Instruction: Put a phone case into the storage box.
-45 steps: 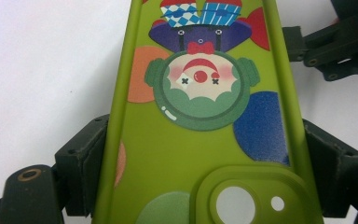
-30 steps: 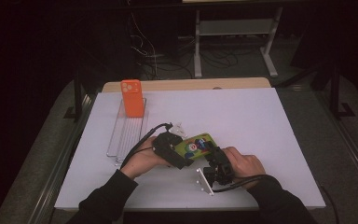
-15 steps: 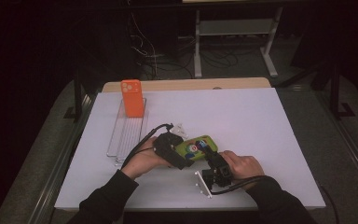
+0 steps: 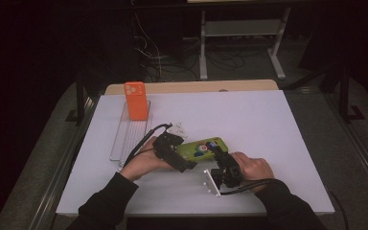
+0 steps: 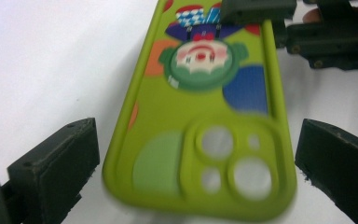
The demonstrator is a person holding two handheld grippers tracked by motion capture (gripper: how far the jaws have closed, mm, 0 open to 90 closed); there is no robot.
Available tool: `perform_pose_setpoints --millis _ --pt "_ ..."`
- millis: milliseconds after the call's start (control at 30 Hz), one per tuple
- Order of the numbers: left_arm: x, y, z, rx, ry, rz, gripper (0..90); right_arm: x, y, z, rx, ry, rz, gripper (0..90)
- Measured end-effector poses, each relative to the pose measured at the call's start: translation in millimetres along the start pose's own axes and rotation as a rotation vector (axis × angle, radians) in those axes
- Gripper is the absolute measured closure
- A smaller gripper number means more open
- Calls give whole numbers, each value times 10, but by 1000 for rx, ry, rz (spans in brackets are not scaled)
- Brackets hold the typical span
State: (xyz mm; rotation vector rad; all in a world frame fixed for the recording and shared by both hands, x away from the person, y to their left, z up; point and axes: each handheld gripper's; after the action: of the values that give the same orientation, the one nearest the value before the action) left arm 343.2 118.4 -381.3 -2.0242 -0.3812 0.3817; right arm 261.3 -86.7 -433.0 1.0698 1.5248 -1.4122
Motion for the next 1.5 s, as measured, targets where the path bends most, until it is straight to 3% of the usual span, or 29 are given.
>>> perform_pose_setpoints --millis 67,100,133,200,333,367,400,500,533,567,667,700,1000,1033,1233,1300,1333,1500 --pt "17 -14 16 -23 -12 -2 0 -33 20 39 8 31 -34 755" --pt "34 -32 23 -18 1 -8 0 -39 27 54 14 69 -54 755" --pt "30 -24 30 -42 -19 -8 0 -56 29 75 24 96 -94 754" --pt "47 -36 39 -44 -22 -15 0 -114 49 111 16 135 -97 754" --pt "83 -50 57 -54 -26 -31 0 -174 80 158 27 228 -166 754" --pt "103 -68 62 -37 -13 -32 0 -181 86 161 29 268 -191 754" --pt "104 -62 63 -50 -22 -32 0 -206 97 180 28 272 -206 754" --pt "110 -64 66 -70 -46 -30 0 -235 124 202 29 364 -272 755" --pt "118 -61 67 -75 -40 -32 0 -241 132 205 34 426 -296 754" --pt "119 -62 68 -74 -43 -32 0 -250 142 215 37 457 -314 754" --pt "132 -64 66 -63 -34 -33 0 -288 177 258 43 517 -380 755" --pt "147 -75 66 -47 -13 -39 0 -297 186 269 41 523 -388 754" --pt "146 -77 53 -88 -71 -29 0 -414 268 404 27 825 -635 755" --pt "156 -83 52 -90 -62 -36 0 -426 285 426 18 845 -652 755" --pt "175 -100 45 -121 -107 -35 0 -466 353 524 -4 965 -761 755" --pt "186 -115 42 -138 -124 -32 0 -477 355 532 -9 1040 -808 756" --pt "197 -126 38 -143 -116 -40 0 -477 353 535 -9 1052 -814 756" --pt "189 -164 -12 -176 -153 -29 0 -470 351 538 -12 1070 -832 756"
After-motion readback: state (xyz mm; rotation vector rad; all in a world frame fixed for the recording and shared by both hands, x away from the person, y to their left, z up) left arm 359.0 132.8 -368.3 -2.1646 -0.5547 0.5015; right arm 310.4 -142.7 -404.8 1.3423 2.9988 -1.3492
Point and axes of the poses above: each handheld gripper's, and its own axes: y roughly forward along the jaws, z roughly out of its underside, x roughly to its left, and after that the axes turned 15 degrees about x, right-handed
